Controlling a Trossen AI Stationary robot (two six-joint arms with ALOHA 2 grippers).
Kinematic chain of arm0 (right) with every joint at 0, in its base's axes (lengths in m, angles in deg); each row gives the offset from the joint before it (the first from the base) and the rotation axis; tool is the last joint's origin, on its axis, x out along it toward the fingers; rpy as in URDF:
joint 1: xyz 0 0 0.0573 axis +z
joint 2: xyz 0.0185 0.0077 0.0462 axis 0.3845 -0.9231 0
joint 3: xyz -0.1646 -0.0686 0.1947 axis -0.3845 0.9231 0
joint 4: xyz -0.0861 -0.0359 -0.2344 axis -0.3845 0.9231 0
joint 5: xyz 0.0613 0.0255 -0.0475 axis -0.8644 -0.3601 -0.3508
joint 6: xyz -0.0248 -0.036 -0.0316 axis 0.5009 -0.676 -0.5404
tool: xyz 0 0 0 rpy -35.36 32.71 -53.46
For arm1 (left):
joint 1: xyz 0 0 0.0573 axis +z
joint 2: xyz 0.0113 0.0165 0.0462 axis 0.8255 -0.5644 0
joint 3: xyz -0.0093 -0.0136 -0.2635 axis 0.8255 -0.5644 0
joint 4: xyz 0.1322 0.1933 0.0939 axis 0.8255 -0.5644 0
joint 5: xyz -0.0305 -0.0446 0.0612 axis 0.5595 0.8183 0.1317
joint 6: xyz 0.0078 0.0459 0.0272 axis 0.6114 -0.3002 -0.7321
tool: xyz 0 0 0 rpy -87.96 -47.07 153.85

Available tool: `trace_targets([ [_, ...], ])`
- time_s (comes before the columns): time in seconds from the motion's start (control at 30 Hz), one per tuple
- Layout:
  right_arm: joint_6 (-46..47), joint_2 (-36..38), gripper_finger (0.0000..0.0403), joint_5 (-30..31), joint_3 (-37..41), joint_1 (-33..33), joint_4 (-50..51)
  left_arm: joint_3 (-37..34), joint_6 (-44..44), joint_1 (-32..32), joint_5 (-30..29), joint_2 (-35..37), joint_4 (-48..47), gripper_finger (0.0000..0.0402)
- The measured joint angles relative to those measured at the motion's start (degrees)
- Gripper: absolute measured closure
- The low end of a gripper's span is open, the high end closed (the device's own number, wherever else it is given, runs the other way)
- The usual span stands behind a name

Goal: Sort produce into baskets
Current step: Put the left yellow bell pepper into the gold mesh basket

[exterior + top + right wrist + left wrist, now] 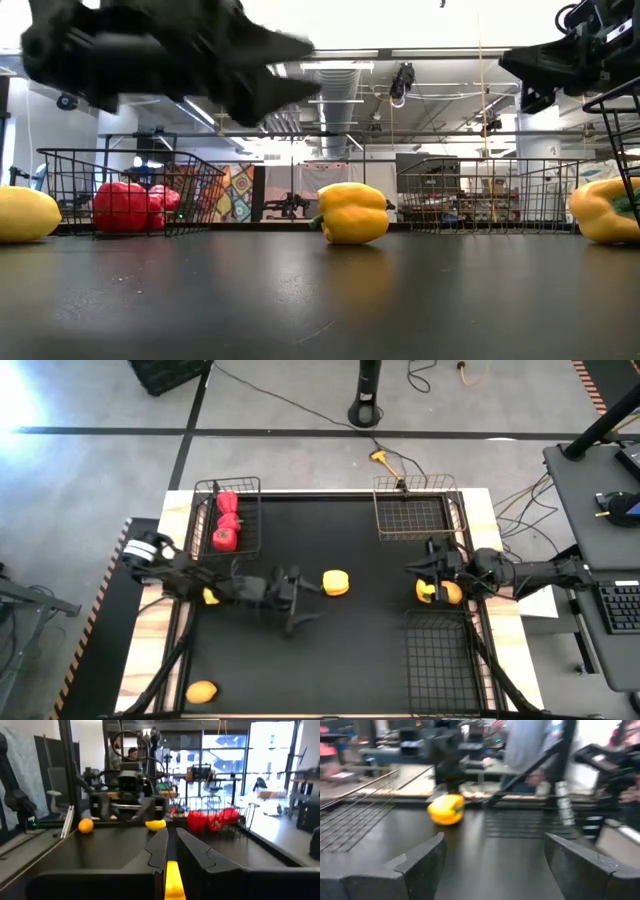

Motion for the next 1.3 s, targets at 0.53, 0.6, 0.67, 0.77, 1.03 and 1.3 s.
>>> trace_targets([
  [0.53,19.09,-3.11,0.0374,1.31,-1.67,0.21,-9.34,4.7,1.12,7.57,-2.59,-3.82,-11.56,0.0039],
  [0.6,18.85,-5.95,0.0374,1.31,-3.98,0.99,-8.71,2.96,0.77,7.22,-2.57,-1.63,-11.12,0.0039],
  [0.67,16.56,-11.01,0.0374,1.42,-7.14,2.08,-8.39,0.92,0.76,7.02,-2.57,1.09,-11.5,0.0041],
  [0.77,9.73,-20.37,0.0374,1.91,-12.71,3.16,-7.98,-1.99,0.78,6.22,-2.57,5.16,-11.5,0.0044],
  [1.03,6.9,-41.96,0.0374,5.97,-32.44,3.4,4.47,-8.83,0.55,1.52,-2.48,10.63,-11.71,0.0051],
  [1.3,11.84,-58.58,0.0342,6.73,-62.93,3.41,46.17,-11.82,0.11,-3.54,-2.84,11.69,-9.9,0.0052],
])
